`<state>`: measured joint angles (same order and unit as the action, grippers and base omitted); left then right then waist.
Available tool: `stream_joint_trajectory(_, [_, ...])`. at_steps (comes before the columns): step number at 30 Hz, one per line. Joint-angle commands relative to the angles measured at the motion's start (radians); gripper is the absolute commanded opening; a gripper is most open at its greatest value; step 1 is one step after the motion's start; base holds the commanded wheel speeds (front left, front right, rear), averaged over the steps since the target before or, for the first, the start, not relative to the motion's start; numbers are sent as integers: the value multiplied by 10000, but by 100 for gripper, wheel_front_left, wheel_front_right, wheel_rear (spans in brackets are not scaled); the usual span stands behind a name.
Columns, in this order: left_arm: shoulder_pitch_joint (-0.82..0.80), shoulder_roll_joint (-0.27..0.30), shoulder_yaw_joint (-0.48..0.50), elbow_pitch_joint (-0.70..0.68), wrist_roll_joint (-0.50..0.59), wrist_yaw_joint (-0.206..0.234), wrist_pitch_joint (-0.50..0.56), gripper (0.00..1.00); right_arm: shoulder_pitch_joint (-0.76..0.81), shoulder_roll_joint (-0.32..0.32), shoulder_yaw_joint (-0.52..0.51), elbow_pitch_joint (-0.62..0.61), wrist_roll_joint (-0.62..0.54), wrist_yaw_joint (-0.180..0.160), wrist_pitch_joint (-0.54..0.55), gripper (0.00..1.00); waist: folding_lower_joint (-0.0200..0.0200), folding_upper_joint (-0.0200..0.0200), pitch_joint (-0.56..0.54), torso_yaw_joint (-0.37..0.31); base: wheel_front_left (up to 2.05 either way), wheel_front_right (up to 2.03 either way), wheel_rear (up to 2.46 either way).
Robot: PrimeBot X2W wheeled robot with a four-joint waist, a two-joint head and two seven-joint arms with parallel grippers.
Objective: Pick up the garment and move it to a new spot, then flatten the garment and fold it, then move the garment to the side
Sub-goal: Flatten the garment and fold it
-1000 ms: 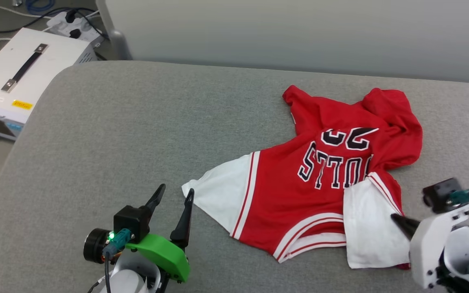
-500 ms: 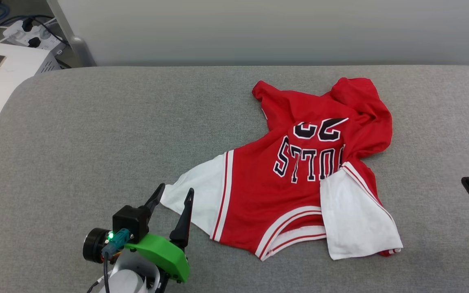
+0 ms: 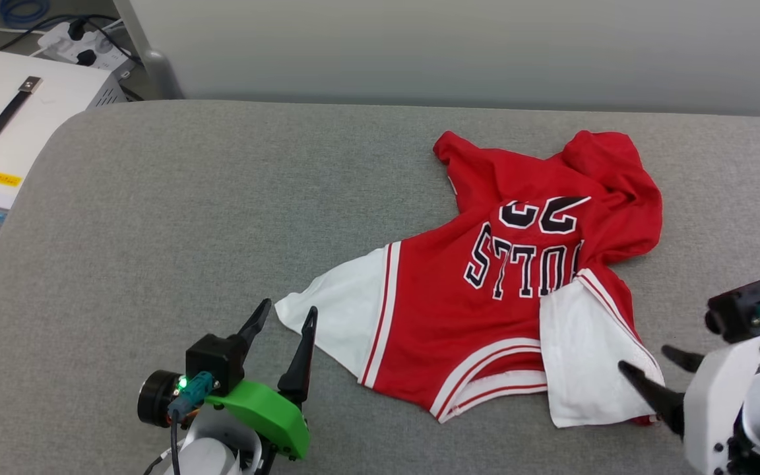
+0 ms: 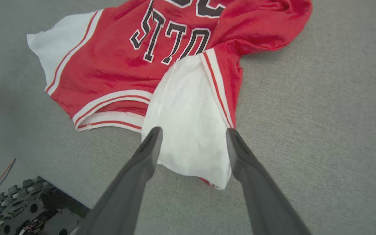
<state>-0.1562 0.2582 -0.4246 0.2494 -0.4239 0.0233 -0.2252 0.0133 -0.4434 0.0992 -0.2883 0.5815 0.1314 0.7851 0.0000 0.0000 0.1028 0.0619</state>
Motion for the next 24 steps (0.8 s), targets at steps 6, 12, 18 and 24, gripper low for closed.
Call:
stream_joint_trajectory(6, [-209,-67,-81,30,-127,42,-108,100,281,33,1045,-64,-1,-7,734,100,0,0,393,502,0,0,0])
stream_joint_trajectory(12, [-364,-169,-134,173,-139,-13,-173,100,21,-5,1748,648,-183,-7,861,100,0,0,692,922,0,0,0])
stream_joint_trajectory(18, [-523,-260,-136,278,-144,-49,-238,100,-470,-195,2292,1538,-598,-7,655,100,0,0,994,1261,0,0,0])
stream_joint_trajectory(24, [-659,-337,-146,388,-116,-89,-288,100,-623,-229,2619,2202,-533,-7,809,100,0,0,1298,1506,0,0,0])
